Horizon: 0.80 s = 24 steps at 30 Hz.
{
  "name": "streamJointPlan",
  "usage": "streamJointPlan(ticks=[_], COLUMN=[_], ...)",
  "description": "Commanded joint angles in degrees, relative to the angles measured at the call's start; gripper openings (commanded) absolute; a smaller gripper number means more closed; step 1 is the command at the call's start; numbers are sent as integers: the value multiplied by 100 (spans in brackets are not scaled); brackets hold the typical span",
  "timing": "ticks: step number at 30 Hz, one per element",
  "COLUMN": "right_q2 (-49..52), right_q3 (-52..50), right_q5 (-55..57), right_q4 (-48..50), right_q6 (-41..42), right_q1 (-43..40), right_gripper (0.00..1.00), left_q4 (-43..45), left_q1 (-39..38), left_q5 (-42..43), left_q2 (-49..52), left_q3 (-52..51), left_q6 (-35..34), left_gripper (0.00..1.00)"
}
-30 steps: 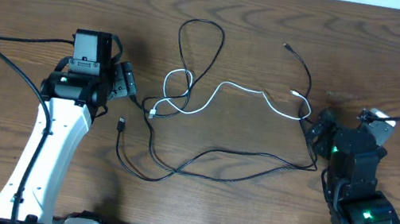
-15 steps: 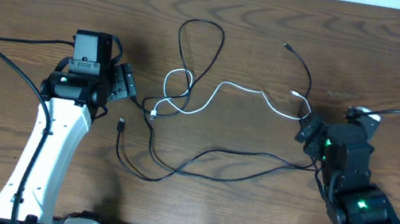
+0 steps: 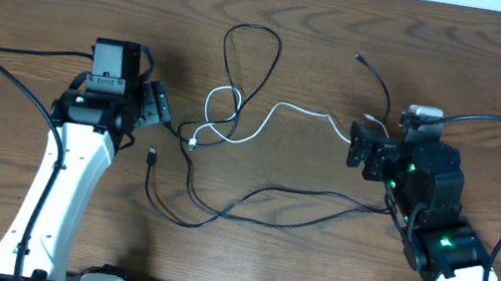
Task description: Untangle cables
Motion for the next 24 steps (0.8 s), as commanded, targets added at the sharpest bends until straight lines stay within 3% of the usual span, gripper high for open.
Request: streamJointPlan(ticks=[1,17,24], right_q2=[146,1958,2603], right_q3=[52,52,52], right_q5=[-199,-1019,-1366], right_q4=[109,1314,1628], right_q6=[-372,-616,-1191], right_q1=[-35,28,94], right_gripper=[99,99,96], left_q4=[-15,-17,-15], left_q1=[11,11,9], left_q5=[-31,-31,-31], left_q2=[13,13,13], left_q3=[153,153,153], left_q6=[-9,-9,-9], left_gripper=[91,91,92])
